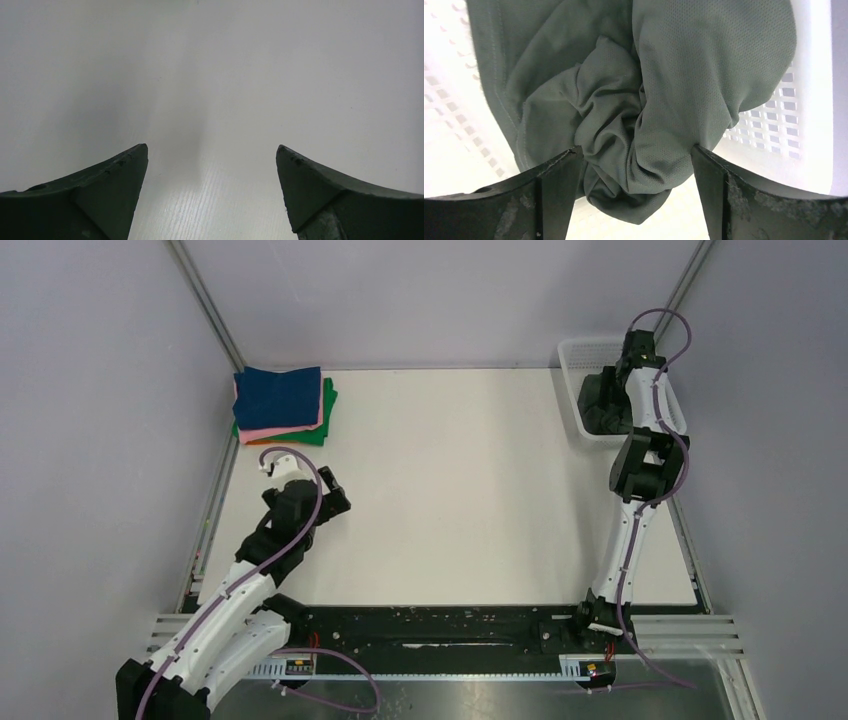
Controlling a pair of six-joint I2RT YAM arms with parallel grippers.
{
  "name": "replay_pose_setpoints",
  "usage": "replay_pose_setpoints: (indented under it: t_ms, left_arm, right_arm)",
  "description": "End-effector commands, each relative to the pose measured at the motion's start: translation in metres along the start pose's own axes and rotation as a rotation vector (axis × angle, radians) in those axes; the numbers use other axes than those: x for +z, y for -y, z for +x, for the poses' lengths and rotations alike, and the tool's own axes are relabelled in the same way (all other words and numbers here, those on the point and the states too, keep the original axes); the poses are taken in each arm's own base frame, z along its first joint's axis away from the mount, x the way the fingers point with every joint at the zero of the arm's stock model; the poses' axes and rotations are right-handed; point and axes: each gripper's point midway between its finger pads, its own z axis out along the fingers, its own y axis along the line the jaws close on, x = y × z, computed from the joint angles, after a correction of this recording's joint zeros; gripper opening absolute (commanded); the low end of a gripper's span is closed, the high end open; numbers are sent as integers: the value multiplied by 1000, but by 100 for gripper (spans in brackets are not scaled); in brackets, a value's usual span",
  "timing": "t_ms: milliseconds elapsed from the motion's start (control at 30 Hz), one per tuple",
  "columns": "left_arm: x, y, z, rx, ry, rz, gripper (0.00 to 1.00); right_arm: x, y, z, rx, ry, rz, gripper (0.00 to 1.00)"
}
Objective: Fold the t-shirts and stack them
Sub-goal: Grab crumpled tshirt from bin with the right arm
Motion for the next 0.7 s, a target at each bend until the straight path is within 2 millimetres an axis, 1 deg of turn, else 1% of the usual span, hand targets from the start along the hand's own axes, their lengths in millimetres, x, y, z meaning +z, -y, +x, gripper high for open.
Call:
replay_pose_setpoints:
  t_ms: [0, 33, 133, 167, 200, 233, 400, 533, 567, 667]
  left_arm:
    - [2, 4, -23, -15, 65, -18, 99]
    - [2, 2, -22, -13, 64, -29, 99]
    - [1, -6, -24, -9, 70, -70, 99]
    - [-1, -10, -24, -10, 71, -88, 99]
    - [-3, -12, -25, -14, 78, -100, 99]
    - [-4, -15, -26, -15, 84, -110, 99]
    - [-11, -24, -29, -40, 128, -120, 99]
    - [-15, -27, -34, -57, 155, -125, 99]
    - [-16, -28, -34, -59, 157, -127, 99]
    - [-18, -31, -35, -67, 166, -138, 99]
  right_arm:
    - [-5, 12, 3, -30, -39, 58, 90]
    - [-4, 12, 5, -26, -46, 56, 91]
    - [3, 12, 12, -14, -69, 51, 91]
    - [4, 13, 13, -16, -79, 47, 91]
    - [2, 13, 9, -19, -77, 47, 90]
    - [8, 12, 12, -32, -102, 47, 91]
    - [6, 10, 19, -113, -150, 94, 96]
    - [3, 10, 28, -166, -186, 75, 97]
    - [2, 11, 31, -177, -197, 76, 97]
    - [-1, 14, 37, -209, -225, 87, 91]
